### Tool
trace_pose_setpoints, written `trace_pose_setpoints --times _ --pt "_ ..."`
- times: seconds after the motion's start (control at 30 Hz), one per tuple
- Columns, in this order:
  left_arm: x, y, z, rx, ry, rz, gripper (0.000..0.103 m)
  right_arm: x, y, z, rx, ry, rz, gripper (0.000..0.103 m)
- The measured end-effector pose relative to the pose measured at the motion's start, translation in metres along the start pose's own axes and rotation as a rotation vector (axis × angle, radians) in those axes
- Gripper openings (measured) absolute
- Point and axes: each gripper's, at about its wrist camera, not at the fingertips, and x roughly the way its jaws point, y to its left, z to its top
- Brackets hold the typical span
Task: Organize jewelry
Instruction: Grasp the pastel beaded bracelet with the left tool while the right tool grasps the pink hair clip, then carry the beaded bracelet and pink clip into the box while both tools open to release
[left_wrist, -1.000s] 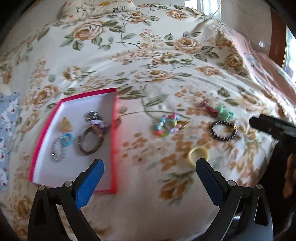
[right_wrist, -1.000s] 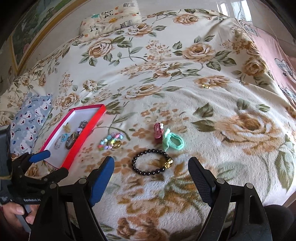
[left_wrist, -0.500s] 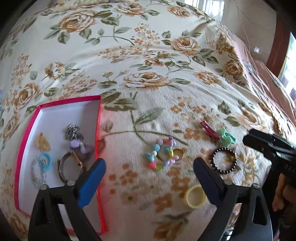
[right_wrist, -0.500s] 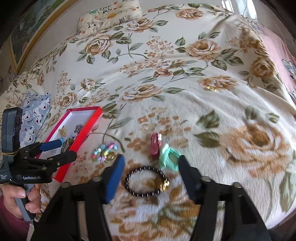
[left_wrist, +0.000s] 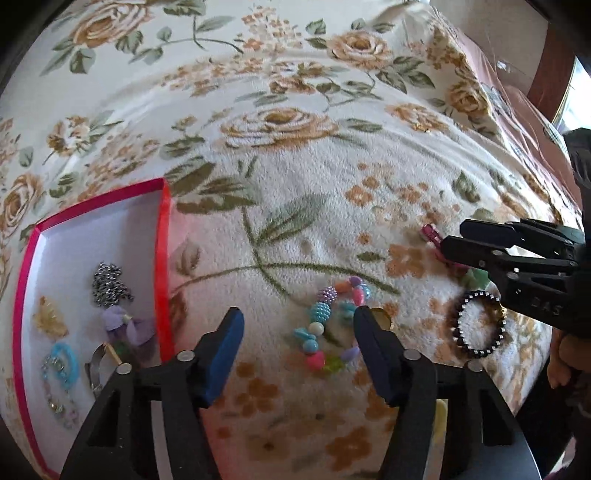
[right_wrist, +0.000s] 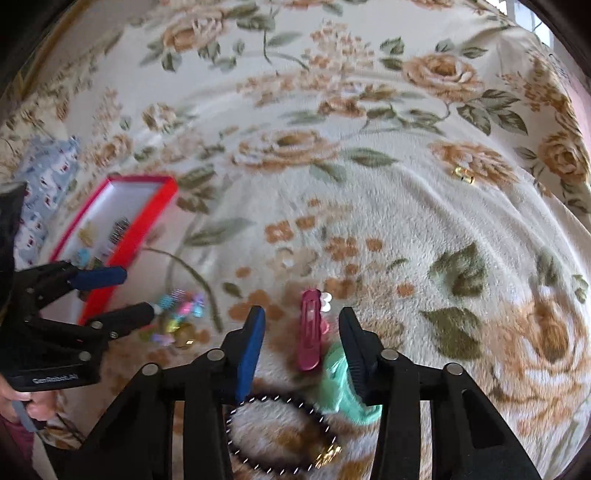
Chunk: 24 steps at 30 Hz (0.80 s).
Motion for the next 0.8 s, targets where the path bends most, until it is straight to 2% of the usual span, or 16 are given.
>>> trace_pose_setpoints --times 0.1,0.17,0.2,0.27,0.37,0.53,0.67,0.8 --pt "0.015 0.000 0.003 0.010 0.030 -0.028 0.049 0.015 0.000 0.000 -0.009 0.040 -0.013 0.028" --pt "0.023 -0.002 0.003 0.026 0.049 -0.046 0.038 0.022 0.000 -0.002 -0.009 0.055 -0.014 0.019" --pt "0.025 -0.002 0.003 0.034 0.051 -0.048 0.035 0.025 0.000 -0.004 -0.011 0.055 -0.016 0.019" --pt "0.031 -0.006 0.003 0.066 0.049 -0.056 0.021 0.025 0.002 -0.005 -0.014 0.039 -0.017 0.019" --pt "0.030 -0.007 0.002 0.078 0.032 -0.075 0.013 0.019 0.003 -0.004 -0.001 0.014 0.002 0.018" --pt "0.013 0.000 -0.004 0.036 -0.011 -0.101 0.012 0.001 0.006 -0.002 0.035 -0.046 0.050 0.018" --pt "-0.010 0.008 -0.012 -0.013 -0.055 -0.122 0.012 -0.013 0.007 -0.002 0.076 -0.082 0.121 0.018" --pt "-0.038 0.014 -0.022 -0.039 -0.103 -0.130 0.012 -0.027 0.018 -0.004 0.072 -0.113 0.148 0.018"
